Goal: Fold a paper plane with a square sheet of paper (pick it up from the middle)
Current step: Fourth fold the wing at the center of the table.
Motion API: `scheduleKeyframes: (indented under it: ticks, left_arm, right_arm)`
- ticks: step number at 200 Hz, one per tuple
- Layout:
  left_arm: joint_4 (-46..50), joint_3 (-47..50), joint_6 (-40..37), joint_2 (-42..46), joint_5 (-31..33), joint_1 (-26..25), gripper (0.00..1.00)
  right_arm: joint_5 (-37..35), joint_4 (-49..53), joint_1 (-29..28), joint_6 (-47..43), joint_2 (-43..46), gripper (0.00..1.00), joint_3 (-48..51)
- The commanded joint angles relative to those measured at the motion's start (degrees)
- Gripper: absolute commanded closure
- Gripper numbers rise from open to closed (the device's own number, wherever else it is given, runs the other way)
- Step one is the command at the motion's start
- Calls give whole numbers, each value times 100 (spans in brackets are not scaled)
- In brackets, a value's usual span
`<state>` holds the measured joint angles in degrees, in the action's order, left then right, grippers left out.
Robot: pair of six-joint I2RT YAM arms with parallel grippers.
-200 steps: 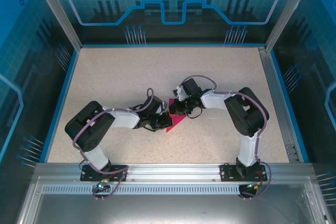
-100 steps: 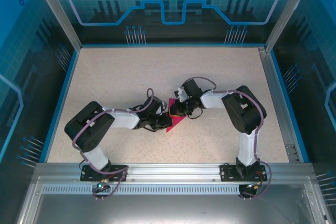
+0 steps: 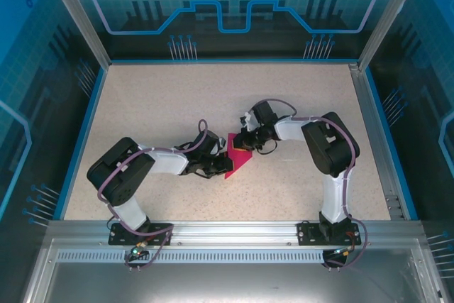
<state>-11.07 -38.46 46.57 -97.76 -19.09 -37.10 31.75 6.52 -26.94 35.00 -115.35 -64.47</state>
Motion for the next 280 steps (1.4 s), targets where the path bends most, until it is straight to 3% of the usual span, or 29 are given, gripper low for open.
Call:
scheduleKeyframes:
  ticks: [1,280]
  left_arm:
    - [1172,356,-121,-252,450,-60,100]
    - [1259,308,-192,-214,415,-60,100]
  right_arm:
    - [-1066,261,259,-345,-242,87,-247]
    - [-1000,647,938,-397,-708,82,-1233]
